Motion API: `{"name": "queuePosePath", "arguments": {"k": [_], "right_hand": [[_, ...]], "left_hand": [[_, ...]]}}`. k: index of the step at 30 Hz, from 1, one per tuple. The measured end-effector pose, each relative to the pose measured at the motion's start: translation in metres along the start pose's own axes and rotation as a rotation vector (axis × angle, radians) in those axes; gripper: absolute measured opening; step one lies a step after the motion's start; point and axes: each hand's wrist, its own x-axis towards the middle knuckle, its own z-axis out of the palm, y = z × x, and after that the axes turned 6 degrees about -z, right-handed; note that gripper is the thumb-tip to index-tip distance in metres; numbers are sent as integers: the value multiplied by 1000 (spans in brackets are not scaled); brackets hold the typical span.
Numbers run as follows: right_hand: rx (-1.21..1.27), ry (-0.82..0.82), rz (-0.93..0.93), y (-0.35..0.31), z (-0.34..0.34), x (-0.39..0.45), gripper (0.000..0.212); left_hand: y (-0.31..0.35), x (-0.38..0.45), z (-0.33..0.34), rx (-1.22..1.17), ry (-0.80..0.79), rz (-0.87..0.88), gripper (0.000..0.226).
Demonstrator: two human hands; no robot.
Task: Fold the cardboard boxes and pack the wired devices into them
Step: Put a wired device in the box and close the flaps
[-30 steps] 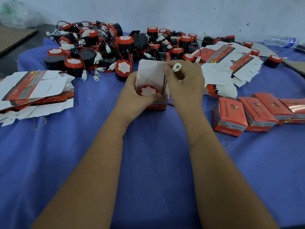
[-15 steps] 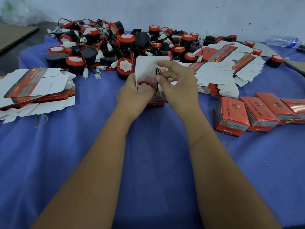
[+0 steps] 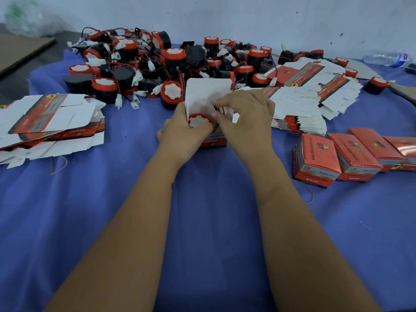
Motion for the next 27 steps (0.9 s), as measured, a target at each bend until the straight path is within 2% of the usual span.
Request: {"name": "queuePosePath", "arguments": {"k": [5,9,15,21,25,27], "right_hand": [[-39,50,-38,-3,3,1,10],[2,104,-46,-6,-1,3,9],[-72,126,-201,-11,3,2,7],[56,154,-64,-11,7,-1,15],[102,-64,20,-6,5,1,23],[49,-108,5,-3,2,1,26]], "left_hand": [[0,1,2,8,39,-10,30],[0,0,3,71,34,-14,43],[1,-3,1,163,9,38,41],[4,-6,4,176,-6,45,46],[5,-6,2,123,-12,34,42],[4,-5,3,56,-8,6,48]]}}
